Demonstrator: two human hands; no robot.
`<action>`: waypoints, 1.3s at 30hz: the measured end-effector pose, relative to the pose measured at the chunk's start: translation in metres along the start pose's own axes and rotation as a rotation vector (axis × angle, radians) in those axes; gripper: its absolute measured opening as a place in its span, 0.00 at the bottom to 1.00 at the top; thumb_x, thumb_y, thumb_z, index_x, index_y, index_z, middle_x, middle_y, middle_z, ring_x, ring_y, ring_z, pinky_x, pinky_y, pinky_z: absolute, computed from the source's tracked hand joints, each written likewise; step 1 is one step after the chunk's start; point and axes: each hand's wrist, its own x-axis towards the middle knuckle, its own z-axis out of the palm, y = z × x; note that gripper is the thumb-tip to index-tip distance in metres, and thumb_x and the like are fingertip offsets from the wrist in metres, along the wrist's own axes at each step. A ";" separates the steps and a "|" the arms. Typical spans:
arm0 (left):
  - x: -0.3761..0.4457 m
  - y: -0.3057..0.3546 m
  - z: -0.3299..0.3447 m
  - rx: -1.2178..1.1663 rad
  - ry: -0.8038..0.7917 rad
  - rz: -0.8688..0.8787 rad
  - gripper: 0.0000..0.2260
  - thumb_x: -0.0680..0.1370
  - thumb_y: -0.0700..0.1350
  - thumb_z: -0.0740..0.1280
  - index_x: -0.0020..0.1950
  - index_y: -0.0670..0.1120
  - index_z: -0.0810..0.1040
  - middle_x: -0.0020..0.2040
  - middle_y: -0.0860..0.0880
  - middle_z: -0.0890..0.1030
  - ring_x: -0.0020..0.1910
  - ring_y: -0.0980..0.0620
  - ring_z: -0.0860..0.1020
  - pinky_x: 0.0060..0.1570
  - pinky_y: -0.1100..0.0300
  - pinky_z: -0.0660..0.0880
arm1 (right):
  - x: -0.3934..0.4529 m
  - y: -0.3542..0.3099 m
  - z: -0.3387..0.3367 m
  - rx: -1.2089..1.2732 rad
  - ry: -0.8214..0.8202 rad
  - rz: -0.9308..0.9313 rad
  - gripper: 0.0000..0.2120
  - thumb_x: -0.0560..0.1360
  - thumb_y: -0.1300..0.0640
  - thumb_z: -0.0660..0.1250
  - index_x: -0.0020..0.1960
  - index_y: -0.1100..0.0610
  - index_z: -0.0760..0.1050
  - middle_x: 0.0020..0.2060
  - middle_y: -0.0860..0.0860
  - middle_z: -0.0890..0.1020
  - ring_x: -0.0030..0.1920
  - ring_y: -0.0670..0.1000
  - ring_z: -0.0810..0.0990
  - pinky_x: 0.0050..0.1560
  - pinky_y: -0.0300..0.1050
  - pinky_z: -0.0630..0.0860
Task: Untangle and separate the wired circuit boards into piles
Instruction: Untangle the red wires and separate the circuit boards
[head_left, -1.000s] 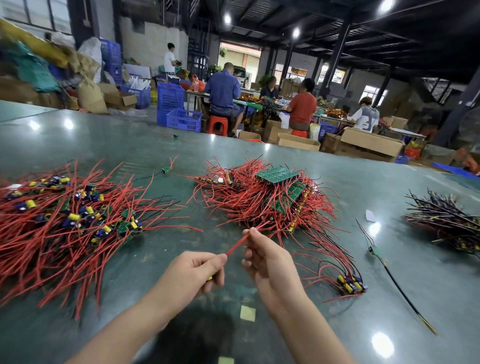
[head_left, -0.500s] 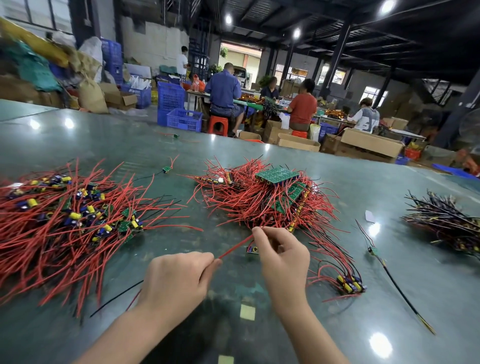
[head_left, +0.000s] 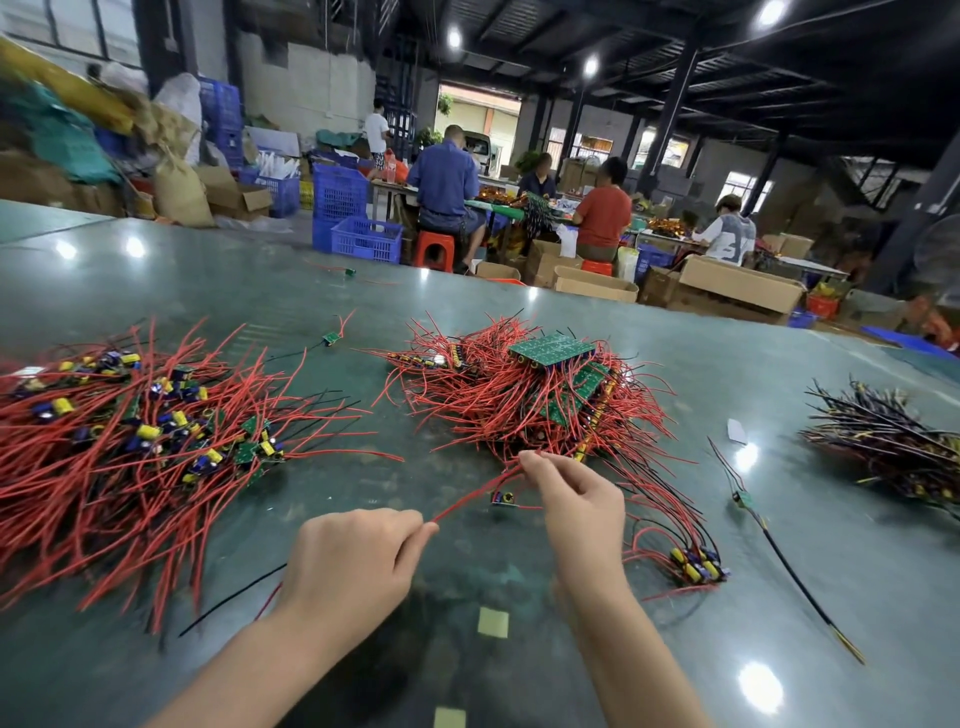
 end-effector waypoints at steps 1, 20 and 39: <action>0.000 0.000 0.000 -0.025 0.007 -0.008 0.18 0.73 0.55 0.55 0.26 0.48 0.68 0.20 0.52 0.71 0.19 0.52 0.73 0.18 0.65 0.56 | 0.000 -0.002 0.001 0.205 -0.049 0.186 0.07 0.71 0.61 0.70 0.35 0.55 0.81 0.23 0.45 0.76 0.22 0.40 0.69 0.25 0.30 0.65; 0.004 -0.011 0.003 -0.128 0.070 0.035 0.19 0.76 0.56 0.56 0.28 0.48 0.68 0.22 0.52 0.70 0.20 0.54 0.71 0.20 0.65 0.54 | 0.004 -0.007 -0.004 0.183 -0.076 0.124 0.10 0.73 0.60 0.69 0.32 0.57 0.83 0.25 0.47 0.78 0.28 0.41 0.72 0.32 0.32 0.69; 0.012 -0.041 -0.002 0.072 0.021 -0.226 0.17 0.74 0.53 0.67 0.28 0.47 0.73 0.23 0.48 0.77 0.22 0.43 0.77 0.24 0.64 0.60 | 0.027 0.011 -0.021 -0.856 -0.201 -0.346 0.05 0.74 0.53 0.68 0.46 0.51 0.83 0.42 0.45 0.83 0.46 0.47 0.78 0.47 0.40 0.72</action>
